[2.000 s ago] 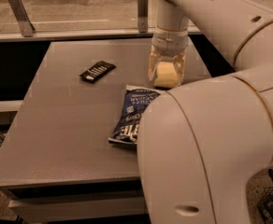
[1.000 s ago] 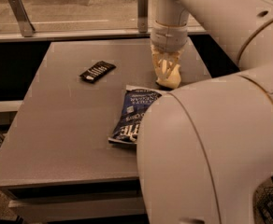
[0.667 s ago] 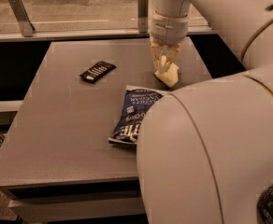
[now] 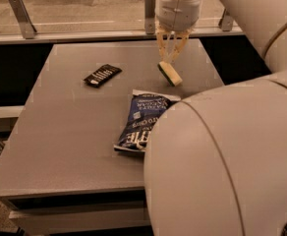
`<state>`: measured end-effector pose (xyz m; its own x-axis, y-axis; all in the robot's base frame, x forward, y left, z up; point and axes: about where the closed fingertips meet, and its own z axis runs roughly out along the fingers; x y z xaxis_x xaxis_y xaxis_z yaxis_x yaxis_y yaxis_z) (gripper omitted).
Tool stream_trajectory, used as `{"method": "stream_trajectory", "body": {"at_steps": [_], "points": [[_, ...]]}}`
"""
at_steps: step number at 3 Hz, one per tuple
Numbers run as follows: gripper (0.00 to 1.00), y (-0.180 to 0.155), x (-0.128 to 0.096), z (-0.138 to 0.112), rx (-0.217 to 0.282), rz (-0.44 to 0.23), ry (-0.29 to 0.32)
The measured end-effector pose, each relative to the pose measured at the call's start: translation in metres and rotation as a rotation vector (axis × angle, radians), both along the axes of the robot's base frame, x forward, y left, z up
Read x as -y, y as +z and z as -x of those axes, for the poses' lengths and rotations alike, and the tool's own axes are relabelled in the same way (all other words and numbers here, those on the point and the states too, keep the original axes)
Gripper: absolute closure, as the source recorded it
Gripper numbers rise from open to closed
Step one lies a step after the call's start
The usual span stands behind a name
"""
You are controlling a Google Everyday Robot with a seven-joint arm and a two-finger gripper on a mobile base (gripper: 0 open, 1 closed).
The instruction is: Pick sponge
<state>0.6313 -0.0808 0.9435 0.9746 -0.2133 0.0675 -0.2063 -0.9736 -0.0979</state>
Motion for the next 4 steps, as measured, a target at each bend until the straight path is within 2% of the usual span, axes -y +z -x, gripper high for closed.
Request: {"method": "stream_trajectory", "body": {"at_steps": [3, 4], "points": [[1.00, 0.065, -0.011, 0.002, 0.133, -0.031, 0.020], [0.82, 0.071, -0.014, 0.004, 0.144, -0.026, 0.019]]}}
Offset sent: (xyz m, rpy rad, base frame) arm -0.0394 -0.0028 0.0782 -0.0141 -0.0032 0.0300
